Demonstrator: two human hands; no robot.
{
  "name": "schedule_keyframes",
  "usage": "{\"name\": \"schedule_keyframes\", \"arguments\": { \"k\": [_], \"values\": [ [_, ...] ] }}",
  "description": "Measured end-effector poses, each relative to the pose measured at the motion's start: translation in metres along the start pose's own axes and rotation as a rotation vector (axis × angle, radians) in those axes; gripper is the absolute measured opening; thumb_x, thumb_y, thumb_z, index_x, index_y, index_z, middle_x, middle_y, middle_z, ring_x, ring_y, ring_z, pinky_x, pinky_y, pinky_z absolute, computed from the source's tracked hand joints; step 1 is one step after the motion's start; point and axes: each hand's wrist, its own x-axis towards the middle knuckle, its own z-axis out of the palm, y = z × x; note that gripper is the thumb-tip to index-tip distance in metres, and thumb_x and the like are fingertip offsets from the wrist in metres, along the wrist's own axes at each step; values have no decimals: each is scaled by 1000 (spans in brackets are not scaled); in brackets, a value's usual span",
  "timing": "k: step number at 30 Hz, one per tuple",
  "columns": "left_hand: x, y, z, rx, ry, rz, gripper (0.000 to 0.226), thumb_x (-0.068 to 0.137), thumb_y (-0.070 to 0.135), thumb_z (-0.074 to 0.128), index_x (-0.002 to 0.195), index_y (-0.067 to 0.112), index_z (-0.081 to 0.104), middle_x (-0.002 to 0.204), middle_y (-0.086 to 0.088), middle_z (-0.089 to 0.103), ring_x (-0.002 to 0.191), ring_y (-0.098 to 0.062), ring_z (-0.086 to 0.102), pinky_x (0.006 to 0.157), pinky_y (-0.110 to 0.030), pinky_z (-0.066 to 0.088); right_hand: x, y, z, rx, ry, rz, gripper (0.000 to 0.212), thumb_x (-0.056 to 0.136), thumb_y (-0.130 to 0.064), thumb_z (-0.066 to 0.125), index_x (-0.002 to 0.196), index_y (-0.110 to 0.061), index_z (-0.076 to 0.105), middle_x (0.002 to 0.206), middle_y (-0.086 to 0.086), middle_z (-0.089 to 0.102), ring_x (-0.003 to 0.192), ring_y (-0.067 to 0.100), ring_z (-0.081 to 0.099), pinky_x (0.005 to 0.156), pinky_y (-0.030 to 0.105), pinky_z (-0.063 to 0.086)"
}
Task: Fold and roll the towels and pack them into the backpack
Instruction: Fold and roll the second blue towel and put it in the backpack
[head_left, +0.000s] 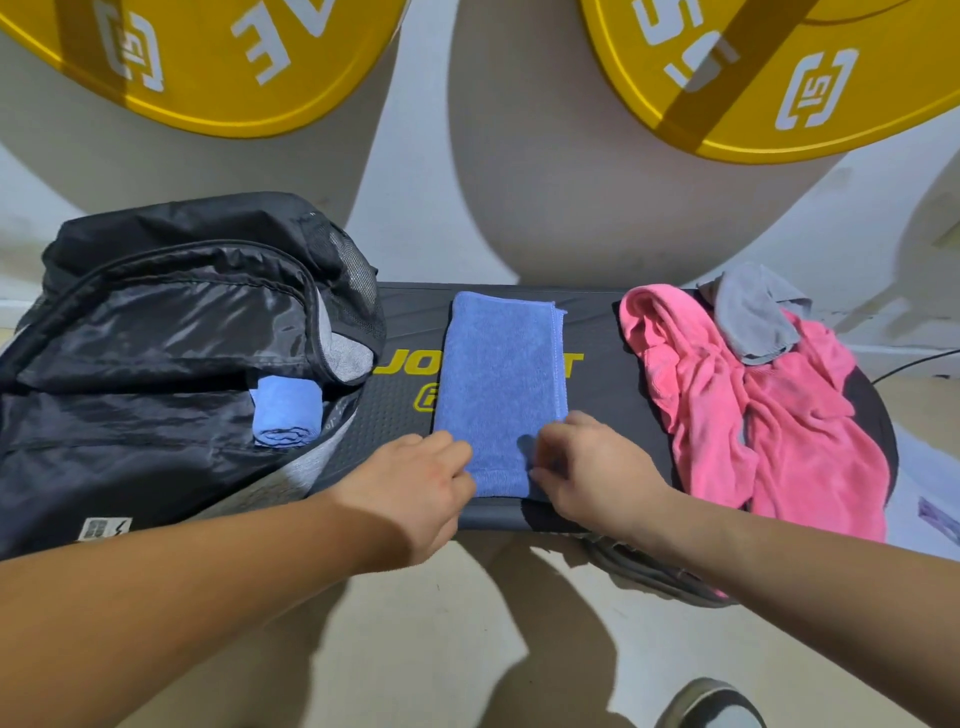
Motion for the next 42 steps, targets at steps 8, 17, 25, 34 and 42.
{"name": "schedule_keyframes", "arguments": {
  "k": [8,17,25,34,42],
  "values": [
    [3,-4,3,82,48,-69,14,67,16,77,75,20,66,83,-1,51,78,-25,44,60,-36,39,-17,13,13,-387,106,-534,15,84,-32,64,82,-17,61,82,2,52,68,26,49,57,37,39],
    [-2,-12,14,-376,24,-331,21,88,16,57,100,22,75,90,0,59,83,-23,51,72,-37,52,-14,20,5,-290,91,-531,26,86,-23,48,92,-16,72,84,2,54,70,26,52,58,37,45],
    [4,-16,-1,-1300,-90,-1052,8,88,9,73,94,11,67,78,-7,68,65,-18,63,61,-30,55,-11,19,-10,431,-138,211,10,89,-19,72,79,-19,72,75,-7,72,66,3,61,66,17,45],
    [11,-13,4,-529,81,-573,13,84,10,71,81,19,62,86,4,50,80,-22,51,69,-36,49,23,10,-23,374,-293,491,21,78,-26,78,79,-16,61,63,0,65,50,18,58,47,27,47],
    [6,4,0,-146,12,-188,13,71,32,63,71,19,61,81,-2,53,73,-25,54,56,-34,47,3,5,3,-285,7,-366,30,67,-11,69,95,-19,66,90,0,53,78,26,56,52,30,36]
  ]
}}
